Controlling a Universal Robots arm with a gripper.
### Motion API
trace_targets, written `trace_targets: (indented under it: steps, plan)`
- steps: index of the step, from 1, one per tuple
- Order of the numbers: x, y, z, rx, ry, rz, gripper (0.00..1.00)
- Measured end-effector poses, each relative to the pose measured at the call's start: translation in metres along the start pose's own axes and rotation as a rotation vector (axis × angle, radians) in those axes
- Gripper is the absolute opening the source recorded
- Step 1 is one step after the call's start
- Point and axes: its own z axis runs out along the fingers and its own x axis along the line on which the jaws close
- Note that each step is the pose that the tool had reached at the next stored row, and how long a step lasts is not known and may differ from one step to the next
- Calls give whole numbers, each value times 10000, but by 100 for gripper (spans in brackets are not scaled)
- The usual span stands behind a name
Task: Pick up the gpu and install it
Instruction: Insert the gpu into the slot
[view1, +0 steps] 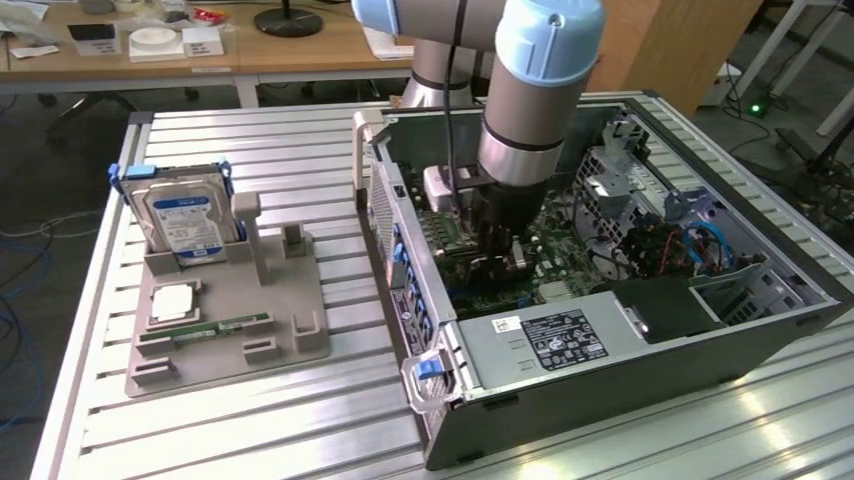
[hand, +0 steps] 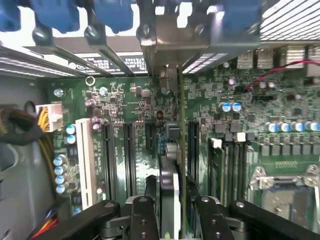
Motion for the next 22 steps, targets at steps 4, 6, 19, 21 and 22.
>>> trace_targets:
  steps: [4,6,19,21,22]
  plan:
    - [-4,-10,-157,26,-1,0,35]
    - [-7,-15,-239,37,-1,0,35]
    - [-12,-27,-432,90,-4,-1,16]
    - [-12,-27,-432,90,-3,-2,10]
    - [-12,-27,-432,89,-3,-1,10]
